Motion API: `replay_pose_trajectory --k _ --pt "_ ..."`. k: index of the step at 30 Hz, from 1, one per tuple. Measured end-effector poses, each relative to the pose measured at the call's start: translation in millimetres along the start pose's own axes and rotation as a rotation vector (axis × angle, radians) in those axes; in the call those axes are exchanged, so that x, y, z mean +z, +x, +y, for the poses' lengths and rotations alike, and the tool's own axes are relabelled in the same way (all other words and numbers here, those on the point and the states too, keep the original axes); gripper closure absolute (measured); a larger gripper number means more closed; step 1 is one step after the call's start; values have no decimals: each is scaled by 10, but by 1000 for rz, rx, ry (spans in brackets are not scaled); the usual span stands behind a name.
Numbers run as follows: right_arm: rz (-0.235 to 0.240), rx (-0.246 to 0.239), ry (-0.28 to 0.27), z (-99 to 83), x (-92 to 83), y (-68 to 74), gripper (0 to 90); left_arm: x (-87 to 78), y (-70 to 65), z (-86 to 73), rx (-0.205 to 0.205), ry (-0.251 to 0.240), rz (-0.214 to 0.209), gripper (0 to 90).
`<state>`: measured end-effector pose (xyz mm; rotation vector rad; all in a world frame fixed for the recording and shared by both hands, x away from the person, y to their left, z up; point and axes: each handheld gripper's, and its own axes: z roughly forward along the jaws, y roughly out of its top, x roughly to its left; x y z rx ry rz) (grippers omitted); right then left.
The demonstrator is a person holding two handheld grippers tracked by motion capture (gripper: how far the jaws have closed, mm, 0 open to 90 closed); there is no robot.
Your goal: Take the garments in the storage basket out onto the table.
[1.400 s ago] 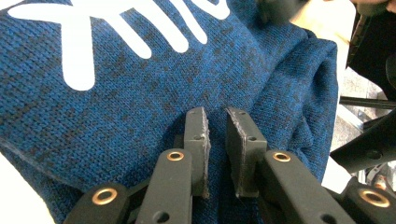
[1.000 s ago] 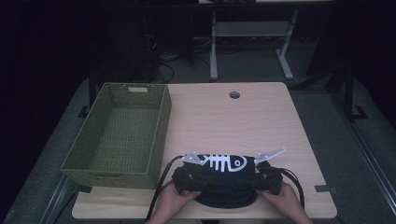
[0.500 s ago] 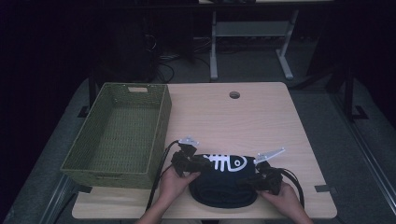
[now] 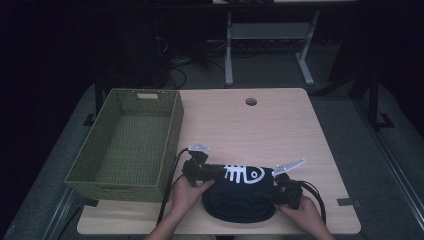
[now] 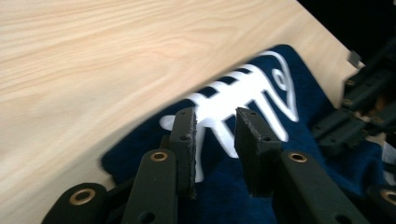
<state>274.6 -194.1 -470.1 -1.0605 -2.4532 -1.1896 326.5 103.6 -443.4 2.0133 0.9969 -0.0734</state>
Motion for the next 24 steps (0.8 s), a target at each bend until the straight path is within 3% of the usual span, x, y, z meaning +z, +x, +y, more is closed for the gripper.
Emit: replay_pose_trajectory --k 4,8,14,18,21,24 --pt "0 -1 1 3 1 1 844 110 89 -51 -12 57 14 688" --pt "-3 -2 1 5 1 5 843 98 87 -44 -15 44 11 682" --pt "-1 -2 28 69 -16 35 794 -47 -113 24 33 -10 -35 661" --pt "12 -5 28 150 -52 62 784 -33 -288 -28 90 30 -81 663" --pt "6 -4 -19 242 -100 76 784 -5 -346 -130 106 81 -101 663" --pt "-3 -6 -65 377 -100 86 784 1 -376 -228 111 96 -105 667"
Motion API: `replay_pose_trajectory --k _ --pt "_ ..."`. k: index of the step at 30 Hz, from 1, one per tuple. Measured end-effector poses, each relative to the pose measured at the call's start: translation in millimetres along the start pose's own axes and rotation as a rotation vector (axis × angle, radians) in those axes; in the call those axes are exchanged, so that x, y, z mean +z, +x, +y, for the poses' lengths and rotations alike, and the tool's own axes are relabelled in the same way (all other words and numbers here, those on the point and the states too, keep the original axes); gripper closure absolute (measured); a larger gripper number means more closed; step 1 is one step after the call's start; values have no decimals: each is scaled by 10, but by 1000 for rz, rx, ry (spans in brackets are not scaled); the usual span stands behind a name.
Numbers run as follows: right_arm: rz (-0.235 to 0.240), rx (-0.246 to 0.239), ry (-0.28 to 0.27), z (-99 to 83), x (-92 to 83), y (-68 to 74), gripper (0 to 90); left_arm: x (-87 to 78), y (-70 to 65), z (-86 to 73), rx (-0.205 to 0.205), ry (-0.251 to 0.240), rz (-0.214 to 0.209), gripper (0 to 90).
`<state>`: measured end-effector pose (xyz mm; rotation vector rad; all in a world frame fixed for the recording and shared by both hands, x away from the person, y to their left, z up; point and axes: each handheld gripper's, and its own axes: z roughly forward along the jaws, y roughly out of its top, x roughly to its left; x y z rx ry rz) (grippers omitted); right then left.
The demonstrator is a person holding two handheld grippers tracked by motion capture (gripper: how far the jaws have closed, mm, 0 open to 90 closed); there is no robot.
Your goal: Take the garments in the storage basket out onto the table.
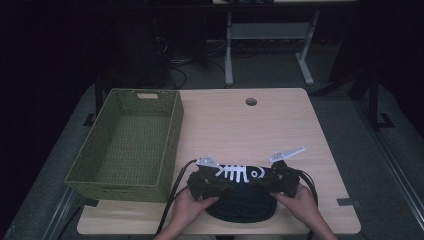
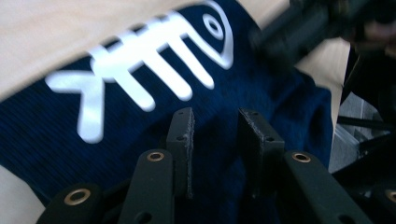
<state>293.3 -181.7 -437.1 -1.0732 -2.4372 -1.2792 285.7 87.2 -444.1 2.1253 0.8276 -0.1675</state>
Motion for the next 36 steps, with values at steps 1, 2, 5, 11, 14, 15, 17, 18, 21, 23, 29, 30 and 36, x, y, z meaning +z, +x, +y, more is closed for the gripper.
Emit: replay_pose_trajectory --k 1,2,5,11,14,15,17,18,21,23,29,30,36 --pt "-3 -8 2 52 23 3 784 1 -3 -25 -3 0 -8 669" --pt "-11 -11 -2 107 50 9 784 8 -5 -51 -2 2 -11 670" --pt "-26 -4 -8 279 166 11 773 22 3 -88 -2 9 -21 673" --pt "-62 32 25 469 403 -94 796 48 8 -114 14 23 -7 678" --pt "-86 35 60 478 486 -134 829 55 9 -120 14 21 -4 681" --pt "-95 30 69 472 504 -140 836 60 11 -124 13 19 -5 682" --pt "-92 34 76 463 533 -169 847 61 17 -127 14 17 -5 683" --pt "-94 33 77 464 532 -174 847 60 18 -126 14 16 -6 683" --pt "-84 30 75 466 516 -167 808 38 6 -117 4 4 -11 679" --pt "-80 24 57 464 479 -135 798 -2 -2 -107 -12 -19 -25 665" --pt "-24 5 9 370 220 25 783 -132 -60 -75 2 -51 -31 680" --pt "-19 0 10 342 200 46 782 -143 -68 -78 7 -51 -31 688" --pt "41 14 43 34 136 133 762 -151 -145 -155 22 -10 -62 760"
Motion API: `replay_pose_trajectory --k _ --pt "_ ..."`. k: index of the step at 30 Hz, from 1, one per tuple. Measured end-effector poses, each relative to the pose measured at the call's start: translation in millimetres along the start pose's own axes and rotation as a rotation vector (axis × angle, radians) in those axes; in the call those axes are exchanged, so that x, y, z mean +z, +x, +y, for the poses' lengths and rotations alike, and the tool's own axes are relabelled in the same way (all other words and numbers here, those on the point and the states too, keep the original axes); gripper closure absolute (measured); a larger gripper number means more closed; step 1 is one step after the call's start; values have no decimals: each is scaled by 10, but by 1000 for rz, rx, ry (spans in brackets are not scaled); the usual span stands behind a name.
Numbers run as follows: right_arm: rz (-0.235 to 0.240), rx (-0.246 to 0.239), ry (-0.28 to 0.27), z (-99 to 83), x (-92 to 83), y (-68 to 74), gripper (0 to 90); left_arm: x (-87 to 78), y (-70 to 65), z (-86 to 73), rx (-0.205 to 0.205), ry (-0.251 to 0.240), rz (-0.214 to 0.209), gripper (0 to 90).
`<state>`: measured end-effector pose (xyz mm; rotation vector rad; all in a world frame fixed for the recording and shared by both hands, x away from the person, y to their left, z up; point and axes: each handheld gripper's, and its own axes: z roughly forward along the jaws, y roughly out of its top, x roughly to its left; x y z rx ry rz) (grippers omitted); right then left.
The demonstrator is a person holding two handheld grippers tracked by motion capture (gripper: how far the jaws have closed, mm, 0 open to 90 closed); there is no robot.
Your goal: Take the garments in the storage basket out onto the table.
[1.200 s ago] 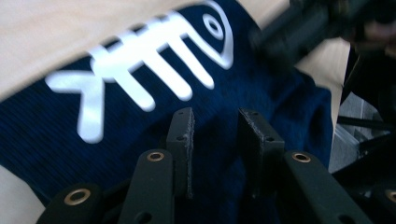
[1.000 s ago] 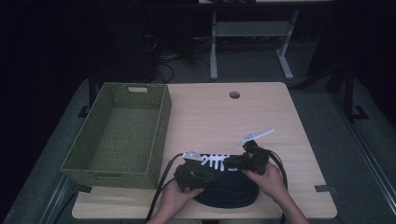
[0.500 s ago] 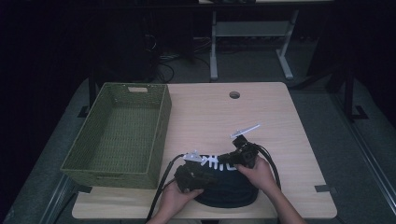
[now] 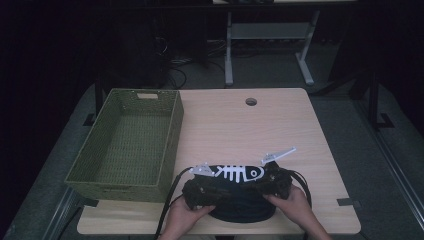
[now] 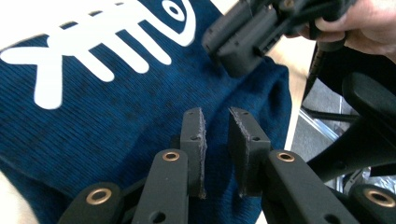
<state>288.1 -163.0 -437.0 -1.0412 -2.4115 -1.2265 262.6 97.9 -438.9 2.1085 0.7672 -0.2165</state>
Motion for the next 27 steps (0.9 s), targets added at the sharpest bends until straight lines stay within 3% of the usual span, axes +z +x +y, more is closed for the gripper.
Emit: replay_pose_trajectory --k 2,8,12,16,18,22,27 --pt "18 0 7 -89 6 23 763 27 -5 -24 -4 9 2 761" --pt "10 7 58 -268 97 6 790 148 8 -118 21 66 21 763" --pt "2 16 67 -307 147 -7 805 165 30 -149 9 56 10 769" --pt "1 0 45 -281 61 3 774 91 1 -101 -2 31 -1 737" --pt "4 11 13 -285 -29 -8 773 32 1 -70 0 18 7 735" --pt "-8 22 28 -355 -131 -42 773 -60 49 -54 -15 -6 28 734" --pt "-7 15 44 -431 -131 -36 774 -26 88 -122 -17 20 53 732"
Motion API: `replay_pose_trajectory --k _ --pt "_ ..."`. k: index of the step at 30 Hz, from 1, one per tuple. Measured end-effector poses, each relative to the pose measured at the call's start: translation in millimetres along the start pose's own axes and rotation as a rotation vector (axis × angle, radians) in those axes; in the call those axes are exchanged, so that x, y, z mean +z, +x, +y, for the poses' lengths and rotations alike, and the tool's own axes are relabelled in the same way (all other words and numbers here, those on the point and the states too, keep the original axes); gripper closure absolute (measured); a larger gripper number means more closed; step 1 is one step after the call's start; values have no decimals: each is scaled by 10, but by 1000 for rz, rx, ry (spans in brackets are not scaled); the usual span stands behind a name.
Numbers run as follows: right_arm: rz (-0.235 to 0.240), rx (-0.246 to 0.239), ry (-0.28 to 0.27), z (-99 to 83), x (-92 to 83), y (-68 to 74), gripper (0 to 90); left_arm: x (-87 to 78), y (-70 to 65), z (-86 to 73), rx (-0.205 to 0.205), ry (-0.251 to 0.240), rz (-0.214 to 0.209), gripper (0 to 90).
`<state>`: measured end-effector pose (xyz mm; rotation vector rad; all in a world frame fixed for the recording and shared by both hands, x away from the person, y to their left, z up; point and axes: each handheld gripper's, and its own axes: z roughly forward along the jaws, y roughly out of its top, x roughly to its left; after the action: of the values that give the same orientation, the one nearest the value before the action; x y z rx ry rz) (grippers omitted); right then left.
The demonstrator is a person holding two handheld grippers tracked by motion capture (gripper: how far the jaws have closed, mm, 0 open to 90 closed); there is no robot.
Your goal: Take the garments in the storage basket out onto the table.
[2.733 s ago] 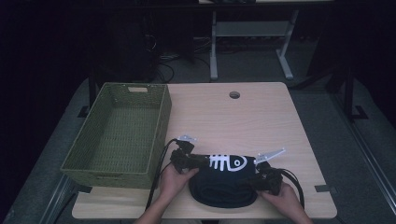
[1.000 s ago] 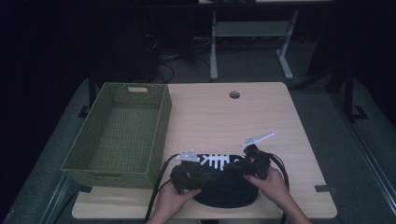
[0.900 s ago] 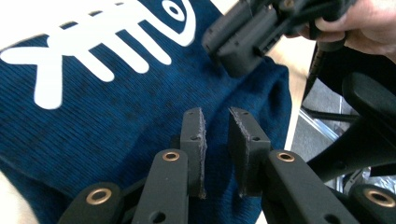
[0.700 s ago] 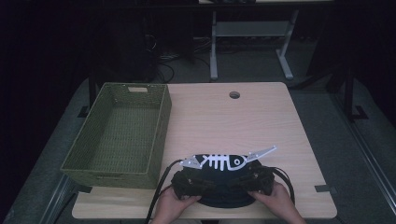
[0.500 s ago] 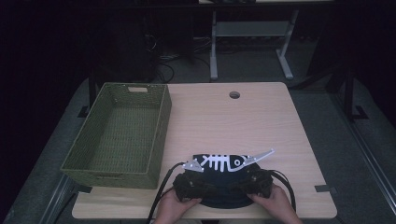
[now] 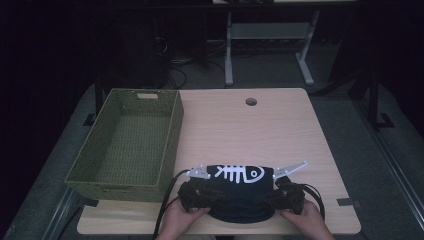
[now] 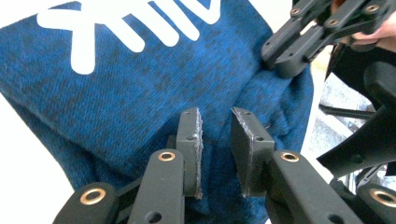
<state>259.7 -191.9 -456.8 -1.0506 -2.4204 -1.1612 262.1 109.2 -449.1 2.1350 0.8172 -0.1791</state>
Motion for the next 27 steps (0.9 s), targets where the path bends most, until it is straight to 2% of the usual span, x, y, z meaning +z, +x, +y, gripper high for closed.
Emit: replay_pose_trajectory --k 4,8,11,15,21,27 --pt "-5 4 11 -58 31 -4 783 55 33 -62 -1 5 6 735" --pt "-4 6 2 -90 59 -25 781 36 34 -46 -12 3 4 730" --pt "5 17 -25 -69 23 -22 730 -33 -9 4 -3 -21 34 694" --pt "-46 14 -69 -21 -100 -17 692 -97 -1 24 -24 -54 71 673" --pt "-119 68 -116 -43 -289 -114 671 -178 78 4 -75 -100 106 656" --pt "-187 113 -141 -113 -340 -267 618 -189 159 -59 -123 -125 147 630"
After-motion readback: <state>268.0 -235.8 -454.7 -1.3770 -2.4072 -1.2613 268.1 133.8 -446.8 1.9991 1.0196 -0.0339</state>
